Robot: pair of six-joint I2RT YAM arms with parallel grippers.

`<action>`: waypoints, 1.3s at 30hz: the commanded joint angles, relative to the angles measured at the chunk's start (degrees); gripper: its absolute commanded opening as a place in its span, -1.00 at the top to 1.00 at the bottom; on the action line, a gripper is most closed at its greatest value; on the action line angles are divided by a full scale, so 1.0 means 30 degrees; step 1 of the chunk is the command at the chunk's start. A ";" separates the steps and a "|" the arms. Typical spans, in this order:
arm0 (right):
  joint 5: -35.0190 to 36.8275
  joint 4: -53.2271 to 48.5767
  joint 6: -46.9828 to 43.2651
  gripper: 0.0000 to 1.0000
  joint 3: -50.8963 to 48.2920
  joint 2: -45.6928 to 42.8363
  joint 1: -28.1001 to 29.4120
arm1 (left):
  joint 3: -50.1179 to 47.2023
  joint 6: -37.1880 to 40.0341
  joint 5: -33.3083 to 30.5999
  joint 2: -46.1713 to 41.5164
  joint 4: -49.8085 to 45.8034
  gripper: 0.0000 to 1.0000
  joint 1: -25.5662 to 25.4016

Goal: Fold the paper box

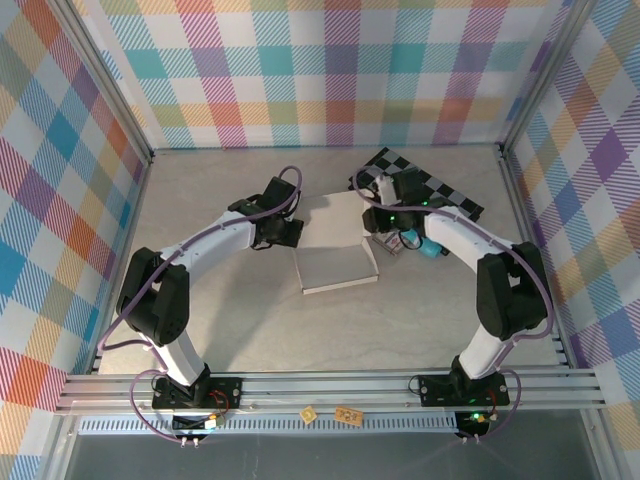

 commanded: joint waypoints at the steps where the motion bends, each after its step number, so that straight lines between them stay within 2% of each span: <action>1: -0.3588 -0.0844 -0.1645 0.05 0.1017 -0.0566 -0.0813 | 0.0450 0.1357 -0.0018 0.0123 -0.0487 1.00 -0.0132; 5: -0.5039 -0.1564 -0.3312 0.05 0.1547 0.0019 -0.0891 | 0.1072 0.1478 0.0156 0.0606 -0.0767 1.00 -0.0043; 12: -0.4922 -0.1494 -0.3823 0.06 0.2122 0.1264 -0.0881 | 0.1460 0.1554 0.0275 0.0850 -0.1026 1.00 0.0042; 19: -0.4071 -0.1637 -0.3459 0.23 0.2768 0.2107 -0.0827 | 0.1611 0.1479 0.0340 0.0988 -0.1140 1.00 0.0104; 24: -0.3006 -0.0971 -0.3068 0.27 0.2172 0.1969 -0.0786 | 0.1864 0.1273 0.0358 0.1192 -0.1172 1.00 0.0133; 29: -0.2863 -0.0777 -0.3067 0.48 0.2144 0.2104 -0.0438 | 0.2219 0.0833 0.0391 0.1503 -0.1251 1.00 0.0243; 39: 0.1387 0.0241 -0.1115 0.81 0.1112 0.1579 0.0885 | 0.2749 -0.1338 0.0011 0.1768 -0.1469 1.00 0.0447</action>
